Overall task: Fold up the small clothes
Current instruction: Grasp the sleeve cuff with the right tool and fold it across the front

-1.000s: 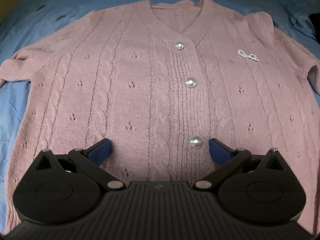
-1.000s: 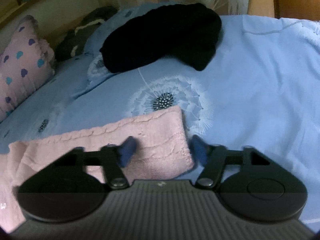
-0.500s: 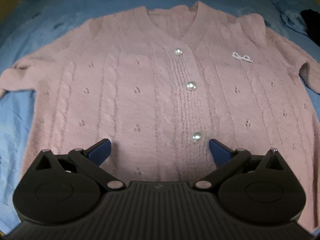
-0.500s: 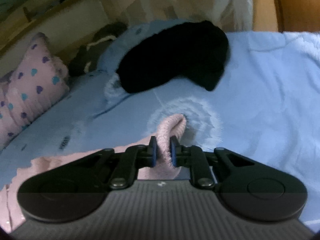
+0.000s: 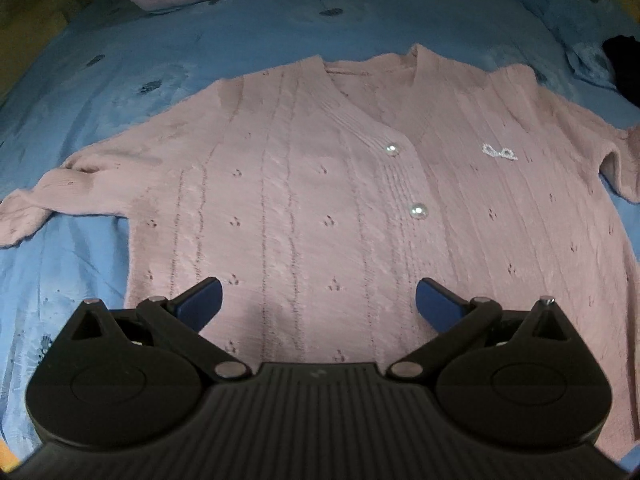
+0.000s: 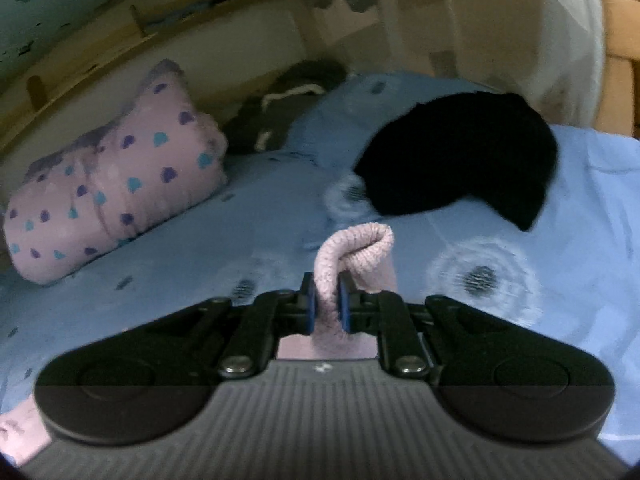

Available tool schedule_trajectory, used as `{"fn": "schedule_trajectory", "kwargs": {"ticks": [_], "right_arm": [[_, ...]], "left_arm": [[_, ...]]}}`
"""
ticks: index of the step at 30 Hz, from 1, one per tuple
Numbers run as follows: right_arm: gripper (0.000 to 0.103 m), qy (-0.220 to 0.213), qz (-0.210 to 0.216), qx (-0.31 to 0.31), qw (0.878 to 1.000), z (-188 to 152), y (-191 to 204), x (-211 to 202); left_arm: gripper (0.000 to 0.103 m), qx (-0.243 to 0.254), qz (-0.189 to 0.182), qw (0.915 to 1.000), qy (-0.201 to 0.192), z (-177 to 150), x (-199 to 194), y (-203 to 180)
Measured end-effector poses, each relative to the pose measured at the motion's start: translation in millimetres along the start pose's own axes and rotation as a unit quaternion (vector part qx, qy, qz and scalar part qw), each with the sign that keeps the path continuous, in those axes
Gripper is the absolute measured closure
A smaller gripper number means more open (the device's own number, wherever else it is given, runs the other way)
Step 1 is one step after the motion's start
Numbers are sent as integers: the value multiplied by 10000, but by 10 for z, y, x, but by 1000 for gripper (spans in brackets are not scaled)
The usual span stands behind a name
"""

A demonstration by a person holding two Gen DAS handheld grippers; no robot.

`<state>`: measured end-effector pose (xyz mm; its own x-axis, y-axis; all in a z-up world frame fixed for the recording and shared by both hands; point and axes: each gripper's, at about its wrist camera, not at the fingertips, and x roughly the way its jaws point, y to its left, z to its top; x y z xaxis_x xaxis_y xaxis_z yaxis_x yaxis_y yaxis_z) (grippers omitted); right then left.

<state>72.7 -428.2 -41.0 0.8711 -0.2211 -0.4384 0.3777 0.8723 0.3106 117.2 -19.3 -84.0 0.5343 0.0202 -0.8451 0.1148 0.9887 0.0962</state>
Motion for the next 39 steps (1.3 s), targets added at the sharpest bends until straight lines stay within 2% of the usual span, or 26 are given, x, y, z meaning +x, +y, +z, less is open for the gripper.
{"fn": "schedule_trajectory", "kwargs": {"ticks": [11, 19, 21, 23, 28, 33, 39], "right_arm": [[89, -65, 702, -192, 9973, 204, 762, -154], [90, -188, 1545, -286, 9874, 371, 1389, -326], [91, -165, 1740, -362, 9839, 360, 1564, -330], [98, -134, 1945, -433, 9798, 313, 1756, -322], [98, 153, 2218, -603, 9731, 84, 2193, -157], [98, 816, 2230, -526, 9700, -237, 2339, 78], [95, 1405, 1634, -541, 9750, -510, 2122, 269]], "left_arm": [[0, -177, 40, 9998, -57, 84, -56, 264], [0, -369, 89, 9992, -89, 114, -42, 494], [0, -425, 104, 9990, -78, 113, -24, 548], [0, -480, 120, 9988, -65, 106, 1, 613], [0, -590, 162, 9981, 8, 92, 70, 722], [0, -619, 199, 9979, 57, 110, 140, 772], [0, -640, 111, 9979, 42, 206, 191, 729]]}}
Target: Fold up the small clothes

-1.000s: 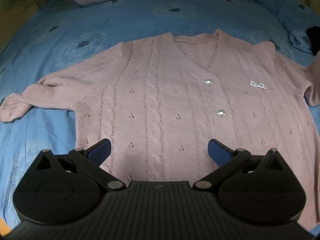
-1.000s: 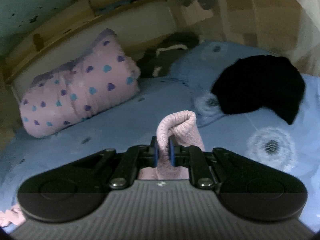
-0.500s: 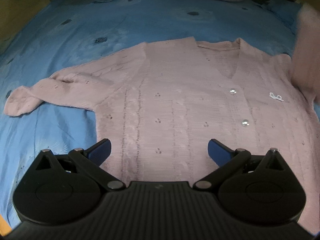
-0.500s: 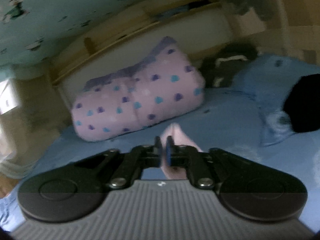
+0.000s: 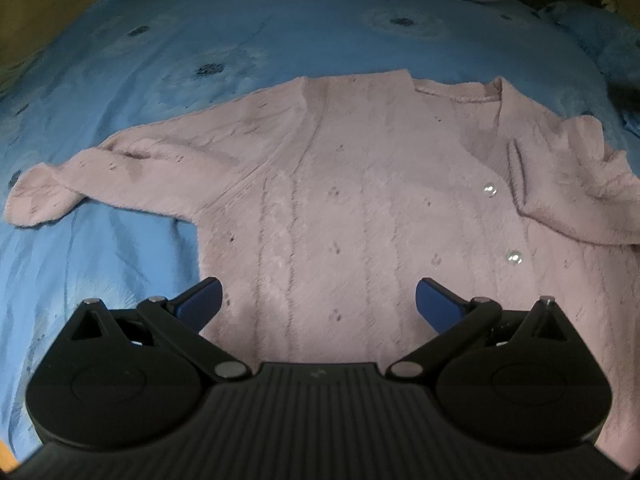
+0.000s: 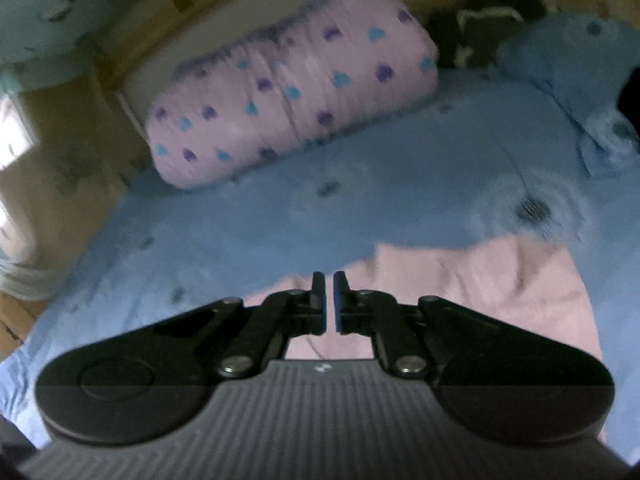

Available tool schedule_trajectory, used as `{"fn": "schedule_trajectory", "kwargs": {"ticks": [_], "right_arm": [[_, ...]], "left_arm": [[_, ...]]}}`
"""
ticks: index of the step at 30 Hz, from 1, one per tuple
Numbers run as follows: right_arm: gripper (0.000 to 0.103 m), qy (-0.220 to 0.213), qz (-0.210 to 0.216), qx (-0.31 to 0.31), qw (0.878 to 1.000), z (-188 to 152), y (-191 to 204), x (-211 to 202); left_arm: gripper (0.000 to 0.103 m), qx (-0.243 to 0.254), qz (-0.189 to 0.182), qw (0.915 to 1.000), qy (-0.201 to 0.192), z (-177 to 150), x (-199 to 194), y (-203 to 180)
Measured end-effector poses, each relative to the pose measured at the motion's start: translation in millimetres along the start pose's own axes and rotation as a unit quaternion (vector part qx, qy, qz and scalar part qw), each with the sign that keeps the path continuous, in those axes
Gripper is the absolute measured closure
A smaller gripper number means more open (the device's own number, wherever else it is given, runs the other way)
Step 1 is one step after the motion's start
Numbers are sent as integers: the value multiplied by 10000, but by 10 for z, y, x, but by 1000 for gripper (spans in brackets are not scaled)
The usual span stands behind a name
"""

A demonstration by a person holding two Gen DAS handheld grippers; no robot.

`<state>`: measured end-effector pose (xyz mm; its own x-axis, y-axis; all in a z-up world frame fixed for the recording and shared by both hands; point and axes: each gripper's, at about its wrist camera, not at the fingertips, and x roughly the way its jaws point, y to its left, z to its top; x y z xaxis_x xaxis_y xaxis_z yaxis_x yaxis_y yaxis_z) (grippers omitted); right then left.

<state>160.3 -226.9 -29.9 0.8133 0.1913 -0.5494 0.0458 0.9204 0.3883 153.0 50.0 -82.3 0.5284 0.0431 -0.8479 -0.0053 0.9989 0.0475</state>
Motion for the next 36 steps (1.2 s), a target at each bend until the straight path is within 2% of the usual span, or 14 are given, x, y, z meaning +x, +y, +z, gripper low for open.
{"fn": "schedule_trajectory", "kwargs": {"ticks": [9, 10, 12, 13, 14, 23, 25, 33, 36], "right_arm": [[91, 319, -873, 211, 9955, -315, -689, -133], [86, 334, -963, 246, 9945, -340, -776, -156], [68, 324, -1113, 297, 9928, -392, -920, -218], [54, 290, -1177, 307, 9922, -414, -994, -249], [49, 251, -1231, 302, 9916, -434, -1048, -279], [49, 383, -1250, -27, 9914, -540, -1293, -294], [49, 368, -1201, -148, 9920, -575, -1306, -285], [47, 400, -952, -467, 9936, -629, -1324, -244], [47, 410, -958, -314, 9941, -613, -1404, -220]], "left_arm": [[0, 398, -404, 9982, -217, 318, -35, -481], [0, 472, -459, 9975, -258, 357, -42, -555], [0, 609, -582, 9959, -323, 442, -26, -722], [0, 662, -631, 9952, -342, 474, -11, -798], [0, 725, -706, 9942, -358, 517, 21, -895], [0, 1088, -1046, 9880, -319, 680, 352, -1446], [0, 1182, -1024, 9870, -367, 691, 408, -1509], [33, 1337, -1060, 9851, -224, 720, 677, -1687], [37, 1246, -1132, 9856, -182, 721, 761, -1723]]}}
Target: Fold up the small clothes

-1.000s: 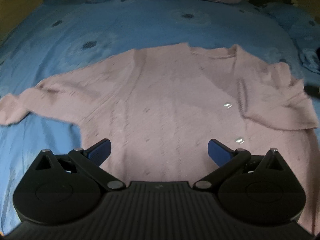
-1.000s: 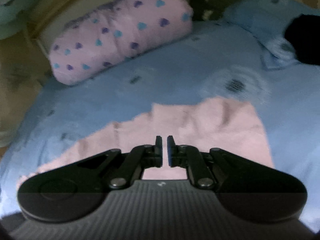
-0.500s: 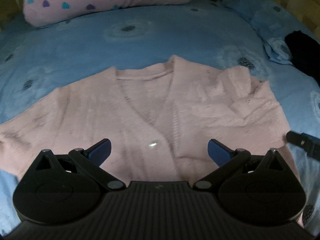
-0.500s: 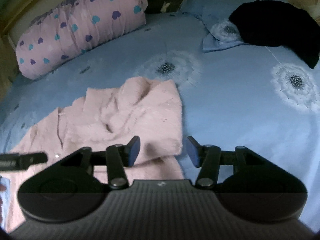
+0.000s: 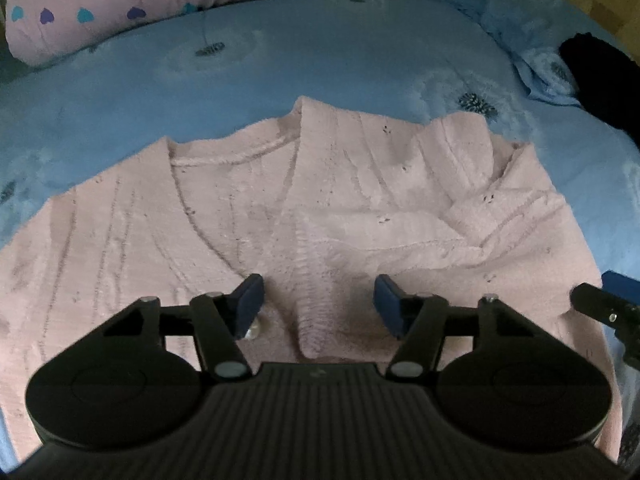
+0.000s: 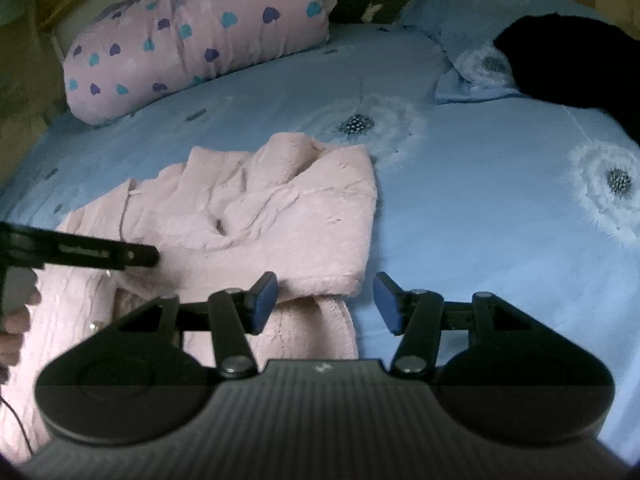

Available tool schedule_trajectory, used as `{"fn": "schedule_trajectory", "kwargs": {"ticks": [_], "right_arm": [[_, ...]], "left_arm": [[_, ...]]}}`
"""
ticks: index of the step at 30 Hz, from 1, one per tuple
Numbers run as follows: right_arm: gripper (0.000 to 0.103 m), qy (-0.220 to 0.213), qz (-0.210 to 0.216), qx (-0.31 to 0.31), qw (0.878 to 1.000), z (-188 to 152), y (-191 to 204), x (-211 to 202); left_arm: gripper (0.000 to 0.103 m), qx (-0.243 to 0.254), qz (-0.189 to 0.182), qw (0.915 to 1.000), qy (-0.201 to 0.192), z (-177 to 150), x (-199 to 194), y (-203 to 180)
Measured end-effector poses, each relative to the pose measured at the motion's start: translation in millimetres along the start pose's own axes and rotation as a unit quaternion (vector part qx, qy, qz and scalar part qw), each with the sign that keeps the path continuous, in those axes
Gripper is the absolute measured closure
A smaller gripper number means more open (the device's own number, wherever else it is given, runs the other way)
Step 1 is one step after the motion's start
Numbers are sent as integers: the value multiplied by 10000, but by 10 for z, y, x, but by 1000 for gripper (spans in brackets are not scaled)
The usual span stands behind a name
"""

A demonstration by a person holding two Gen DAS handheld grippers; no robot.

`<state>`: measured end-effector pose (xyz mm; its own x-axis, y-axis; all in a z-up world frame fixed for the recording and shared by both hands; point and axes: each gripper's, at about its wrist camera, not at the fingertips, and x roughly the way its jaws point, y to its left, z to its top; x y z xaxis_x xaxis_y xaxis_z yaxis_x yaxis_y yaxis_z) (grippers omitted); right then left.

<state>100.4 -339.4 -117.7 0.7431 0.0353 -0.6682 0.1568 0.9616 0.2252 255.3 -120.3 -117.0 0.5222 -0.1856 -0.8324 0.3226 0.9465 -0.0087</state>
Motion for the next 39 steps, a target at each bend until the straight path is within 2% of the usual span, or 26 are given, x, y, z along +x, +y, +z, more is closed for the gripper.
{"fn": "schedule_trajectory", "kwargs": {"ticks": [6, 7, 9, 11, 12, 16, 21, 26, 28, 30, 34, 39], "right_arm": [[47, 59, -90, 245, 9996, 5, -91, 98], [47, 53, -73, 280, 9996, 7, -99, 103], [47, 35, -59, 307, 9995, 11, -106, 98], [47, 18, -52, 318, 9995, 9, -116, 90], [47, 5, -58, 333, 9994, 9, -125, 86], [47, -78, -79, 425, 9990, 25, -167, 57], [47, -270, -208, 482, 9983, 39, -219, 1], [47, -395, -123, 542, 9977, 54, -224, -29], [47, -369, -80, 431, 9984, 31, -182, -13], [47, -323, -62, 298, 9990, 12, -120, 10], [47, -208, 22, -68, 9998, -33, 22, 75], [47, 7, 15, -278, 9996, -103, 90, 165]], "left_arm": [[37, -260, -21, 9997, -37, 23, 152, -54], [40, -274, -28, 9996, -78, 26, 156, -64], [70, -234, -195, 9994, -133, 35, 141, -91], [86, -238, -244, 9993, -161, 53, 97, -122], [88, -248, -214, 9993, -203, 65, 64, -133], [89, -345, -400, 9969, -579, 168, -231, -136], [89, -291, -305, 9904, -1317, 328, -858, -60], [89, -500, 243, 9847, -1651, 315, -1256, 232], [89, -537, 561, 9835, -1635, 243, -1284, 381], [89, -692, 809, 9838, -1443, 133, -1229, 587], [89, -1043, 1052, 9839, -999, -91, -1006, 932], [89, -1233, 947, 9850, -753, -321, -738, 1151]]}}
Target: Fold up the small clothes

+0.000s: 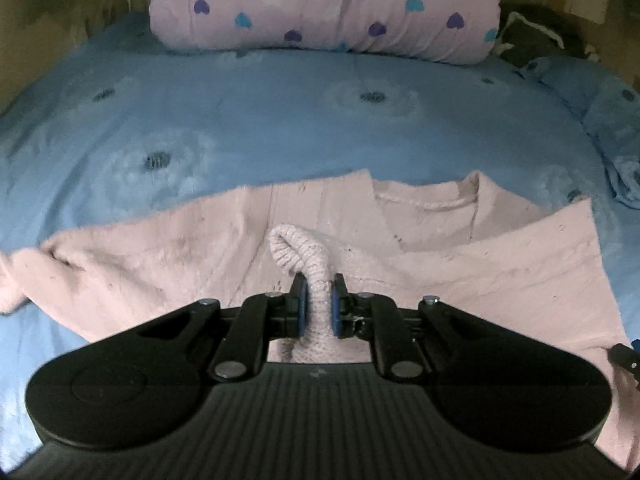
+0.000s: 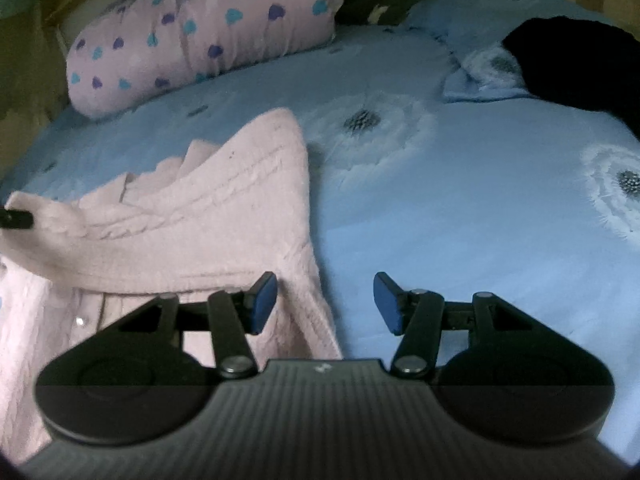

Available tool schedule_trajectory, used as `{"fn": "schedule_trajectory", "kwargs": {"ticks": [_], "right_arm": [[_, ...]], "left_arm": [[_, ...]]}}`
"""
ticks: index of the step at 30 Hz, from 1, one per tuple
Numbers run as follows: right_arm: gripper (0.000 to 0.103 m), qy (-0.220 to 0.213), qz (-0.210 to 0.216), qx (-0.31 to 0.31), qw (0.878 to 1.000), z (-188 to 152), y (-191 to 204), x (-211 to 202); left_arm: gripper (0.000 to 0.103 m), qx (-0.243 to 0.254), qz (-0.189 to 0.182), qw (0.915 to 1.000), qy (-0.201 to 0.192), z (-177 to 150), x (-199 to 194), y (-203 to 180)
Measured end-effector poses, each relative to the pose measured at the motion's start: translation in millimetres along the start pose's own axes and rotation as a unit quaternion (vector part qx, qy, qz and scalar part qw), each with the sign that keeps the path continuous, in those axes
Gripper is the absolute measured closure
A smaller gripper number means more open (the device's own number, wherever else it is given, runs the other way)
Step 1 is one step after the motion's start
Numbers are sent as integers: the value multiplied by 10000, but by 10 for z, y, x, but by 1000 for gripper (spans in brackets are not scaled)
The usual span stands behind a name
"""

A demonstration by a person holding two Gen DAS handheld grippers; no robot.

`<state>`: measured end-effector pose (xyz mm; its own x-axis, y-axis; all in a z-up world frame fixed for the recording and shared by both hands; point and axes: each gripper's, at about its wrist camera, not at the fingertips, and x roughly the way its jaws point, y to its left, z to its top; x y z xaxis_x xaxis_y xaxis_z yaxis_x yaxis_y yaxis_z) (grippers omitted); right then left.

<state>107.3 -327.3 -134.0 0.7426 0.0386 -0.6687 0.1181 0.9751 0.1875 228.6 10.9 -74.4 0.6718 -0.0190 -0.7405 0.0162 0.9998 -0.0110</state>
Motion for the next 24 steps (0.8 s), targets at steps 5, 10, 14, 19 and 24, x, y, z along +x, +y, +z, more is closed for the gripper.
{"fn": "schedule_trajectory", "kwargs": {"ticks": [5, 10, 14, 19, 24], "right_arm": [[47, 69, 31, 18, 10000, 0, 11, 20], [47, -131, 213, 240, 9994, 271, 8, 125], [47, -209, 177, 279, 9992, 600, 34, 442], [47, 137, 281, 641, 9975, 851, 5, 827], [47, 135, 637, 861, 9942, 945, 14, 955]], "left_arm": [[89, 43, -61, 10000, -27, -29, 94, 11], [89, 174, -79, 9998, -28, -59, 153, 14], [89, 262, -72, 9996, 61, -160, 175, 39], [89, 227, -133, 9996, 109, -209, 240, 100], [89, 228, -178, 9994, -191, -98, 154, 95]]}}
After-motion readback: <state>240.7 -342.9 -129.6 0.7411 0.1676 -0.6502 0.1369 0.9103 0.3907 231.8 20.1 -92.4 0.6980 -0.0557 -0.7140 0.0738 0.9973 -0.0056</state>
